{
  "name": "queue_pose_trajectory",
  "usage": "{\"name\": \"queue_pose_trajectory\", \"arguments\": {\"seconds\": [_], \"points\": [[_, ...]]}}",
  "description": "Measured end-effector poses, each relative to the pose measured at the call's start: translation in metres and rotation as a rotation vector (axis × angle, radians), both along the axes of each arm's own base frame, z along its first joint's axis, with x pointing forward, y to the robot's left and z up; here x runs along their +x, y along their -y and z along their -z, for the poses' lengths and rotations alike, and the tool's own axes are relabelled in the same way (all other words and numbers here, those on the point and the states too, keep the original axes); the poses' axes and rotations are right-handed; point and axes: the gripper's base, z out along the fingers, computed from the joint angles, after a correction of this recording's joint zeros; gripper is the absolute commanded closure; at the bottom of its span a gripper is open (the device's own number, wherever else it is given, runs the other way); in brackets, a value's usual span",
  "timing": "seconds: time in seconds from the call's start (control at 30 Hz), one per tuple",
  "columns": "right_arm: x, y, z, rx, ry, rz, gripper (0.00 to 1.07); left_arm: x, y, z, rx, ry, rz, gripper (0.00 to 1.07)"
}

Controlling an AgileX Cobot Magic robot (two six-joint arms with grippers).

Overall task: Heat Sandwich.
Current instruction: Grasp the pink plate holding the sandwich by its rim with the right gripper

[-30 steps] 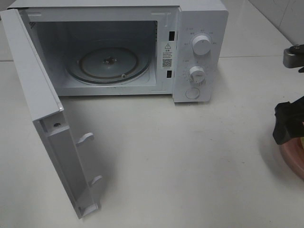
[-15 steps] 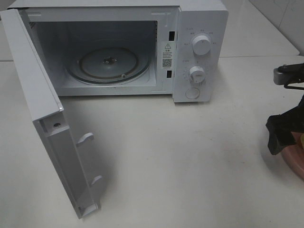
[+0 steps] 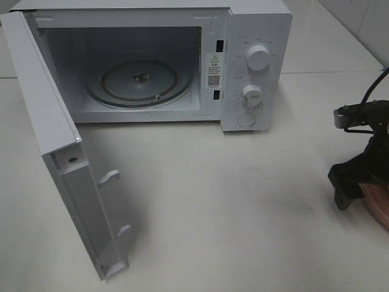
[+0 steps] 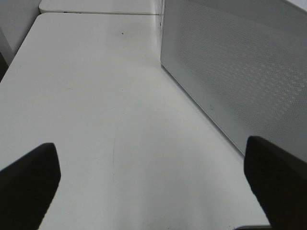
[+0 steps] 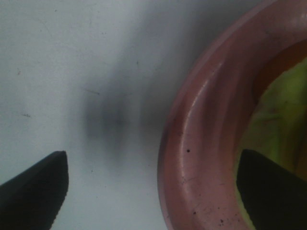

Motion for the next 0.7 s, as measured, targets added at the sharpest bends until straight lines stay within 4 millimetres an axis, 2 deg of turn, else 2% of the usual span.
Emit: {"name": "queue_pose_trajectory", "arguments": {"seconds": [0.13, 0.5, 0.6, 0.63, 0.7], "points": [[0.003, 0.000, 0.014, 0.000, -0.027, 0.001, 0.19, 0.000, 0.000, 0.000, 0.000, 0.000, 0.000, 0.07], [0.005, -0.001, 0.026, -0.002, -0.051, -0.003, 0.22, 0.000, 0.000, 0.000, 0.000, 0.000, 0.000, 0.07], [0.005, -0.001, 0.026, -0.002, -0.051, -0.004, 0.28, 0.000, 0.000, 0.000, 0.000, 0.000, 0.000, 0.07], [0.005, 0.000, 0.026, -0.005, -0.051, -0.008, 0.35, 0.000, 0.000, 0.000, 0.000, 0.000, 0.000, 0.07], [0.005, 0.000, 0.026, -0.009, -0.052, -0.011, 0.39, 0.000, 0.000, 0.000, 0.000, 0.000, 0.000, 0.07]]}}
